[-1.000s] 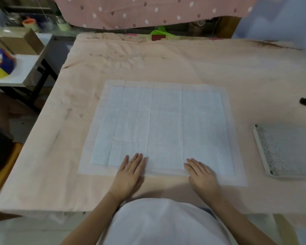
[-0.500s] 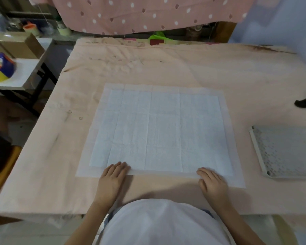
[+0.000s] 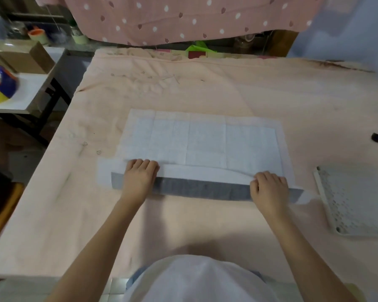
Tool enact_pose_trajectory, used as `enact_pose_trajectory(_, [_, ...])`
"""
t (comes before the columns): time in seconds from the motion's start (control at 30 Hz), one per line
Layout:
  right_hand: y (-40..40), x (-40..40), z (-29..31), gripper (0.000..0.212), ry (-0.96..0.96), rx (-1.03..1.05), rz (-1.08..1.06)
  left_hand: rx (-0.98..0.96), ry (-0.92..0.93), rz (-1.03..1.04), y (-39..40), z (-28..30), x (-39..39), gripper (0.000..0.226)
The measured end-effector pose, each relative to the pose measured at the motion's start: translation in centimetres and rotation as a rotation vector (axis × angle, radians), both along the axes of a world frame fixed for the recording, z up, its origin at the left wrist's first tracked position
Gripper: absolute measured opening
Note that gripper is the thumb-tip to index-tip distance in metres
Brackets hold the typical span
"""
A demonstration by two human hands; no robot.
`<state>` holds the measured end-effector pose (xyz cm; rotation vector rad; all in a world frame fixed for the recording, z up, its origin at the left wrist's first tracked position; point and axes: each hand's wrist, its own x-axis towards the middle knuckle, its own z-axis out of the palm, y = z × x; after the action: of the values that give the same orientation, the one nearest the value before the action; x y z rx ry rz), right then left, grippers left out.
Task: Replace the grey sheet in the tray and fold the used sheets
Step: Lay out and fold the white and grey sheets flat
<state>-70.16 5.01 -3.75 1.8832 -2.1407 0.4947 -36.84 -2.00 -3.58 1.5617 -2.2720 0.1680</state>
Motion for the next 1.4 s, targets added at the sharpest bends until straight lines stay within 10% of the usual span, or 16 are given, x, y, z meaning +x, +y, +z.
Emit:
enact_pose_trajectory(0.6, [-5.8,0.9,-5.4,0.045,-0.092,0.209,-0.107,0.285,-0.001,-0.034,-3.0,-6.7,-2.4,0.049])
enact_pose_trajectory(0.87, [-5.6,11.8,-6.3,0.052,-0.150,0.329,0.358,0.444,-0.034,0.002,-1.6,-7.8,-2.9,0.056])
enact_pose_trajectory(1.4, [-3.9,4.9,-7.2,0.054,-0.228,0.422,0.081,0.434,-0.050,0.014,-1.8,-8.2,-2.9,0.057])
